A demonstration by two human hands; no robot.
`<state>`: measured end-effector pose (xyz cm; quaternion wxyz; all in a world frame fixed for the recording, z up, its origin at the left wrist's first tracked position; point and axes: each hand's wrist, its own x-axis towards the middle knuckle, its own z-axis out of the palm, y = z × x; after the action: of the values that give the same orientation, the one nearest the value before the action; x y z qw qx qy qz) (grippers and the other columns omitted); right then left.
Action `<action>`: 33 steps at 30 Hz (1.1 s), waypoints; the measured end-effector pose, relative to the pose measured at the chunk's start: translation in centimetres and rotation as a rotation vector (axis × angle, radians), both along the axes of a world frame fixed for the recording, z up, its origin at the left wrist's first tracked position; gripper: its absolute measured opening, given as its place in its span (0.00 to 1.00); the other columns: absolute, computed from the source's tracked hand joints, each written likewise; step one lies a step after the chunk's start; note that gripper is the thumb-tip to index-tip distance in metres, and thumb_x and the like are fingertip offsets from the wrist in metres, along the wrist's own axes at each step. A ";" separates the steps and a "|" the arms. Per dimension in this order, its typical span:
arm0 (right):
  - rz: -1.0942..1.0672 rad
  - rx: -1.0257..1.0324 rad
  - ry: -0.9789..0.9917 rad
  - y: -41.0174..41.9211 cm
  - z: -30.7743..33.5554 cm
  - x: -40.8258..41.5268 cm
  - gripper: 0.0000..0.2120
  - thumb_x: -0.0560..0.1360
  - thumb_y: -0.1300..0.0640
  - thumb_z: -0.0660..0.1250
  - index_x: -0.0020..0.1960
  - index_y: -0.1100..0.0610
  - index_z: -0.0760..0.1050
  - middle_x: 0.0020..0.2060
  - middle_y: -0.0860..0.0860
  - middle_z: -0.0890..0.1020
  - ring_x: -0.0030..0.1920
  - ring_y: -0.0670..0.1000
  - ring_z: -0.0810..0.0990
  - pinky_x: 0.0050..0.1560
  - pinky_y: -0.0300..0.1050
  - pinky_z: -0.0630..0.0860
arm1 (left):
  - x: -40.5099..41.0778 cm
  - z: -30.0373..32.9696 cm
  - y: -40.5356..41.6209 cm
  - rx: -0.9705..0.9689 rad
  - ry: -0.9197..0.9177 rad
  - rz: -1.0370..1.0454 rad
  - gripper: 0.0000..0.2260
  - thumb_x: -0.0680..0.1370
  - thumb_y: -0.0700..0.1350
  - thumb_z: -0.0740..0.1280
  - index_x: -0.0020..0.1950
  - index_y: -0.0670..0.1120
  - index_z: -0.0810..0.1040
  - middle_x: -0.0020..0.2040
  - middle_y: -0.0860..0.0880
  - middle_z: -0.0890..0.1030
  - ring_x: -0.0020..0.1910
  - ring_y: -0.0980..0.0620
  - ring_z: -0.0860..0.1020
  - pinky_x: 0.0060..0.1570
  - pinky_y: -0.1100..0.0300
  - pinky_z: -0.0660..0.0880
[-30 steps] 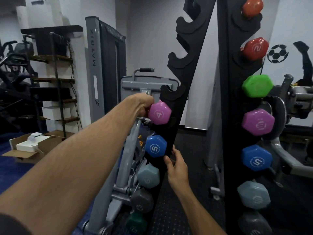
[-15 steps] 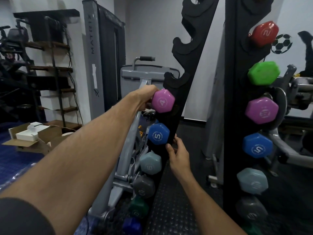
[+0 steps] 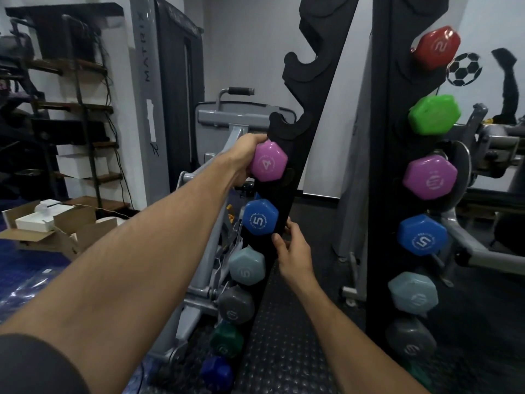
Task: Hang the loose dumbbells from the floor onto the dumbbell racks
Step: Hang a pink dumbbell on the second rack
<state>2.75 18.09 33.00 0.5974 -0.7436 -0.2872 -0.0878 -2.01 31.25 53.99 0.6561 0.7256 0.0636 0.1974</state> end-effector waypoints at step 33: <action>0.058 -0.016 0.032 -1.0 0.8 0.1 0.21 0.81 0.56 0.67 0.73 0.50 0.69 0.68 0.47 0.78 0.63 0.47 0.80 0.65 0.52 0.79 | 0.7 -0.7 0.6 0.006 -0.062 0.005 0.38 0.82 0.70 0.47 0.81 0.43 0.60 0.43 0.46 0.79 0.32 0.54 0.84 0.32 0.59 0.81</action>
<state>2.80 17.06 33.81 0.5983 -0.7411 -0.2994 -0.0561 -1.27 31.89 53.33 0.6551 0.7209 0.0443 0.2218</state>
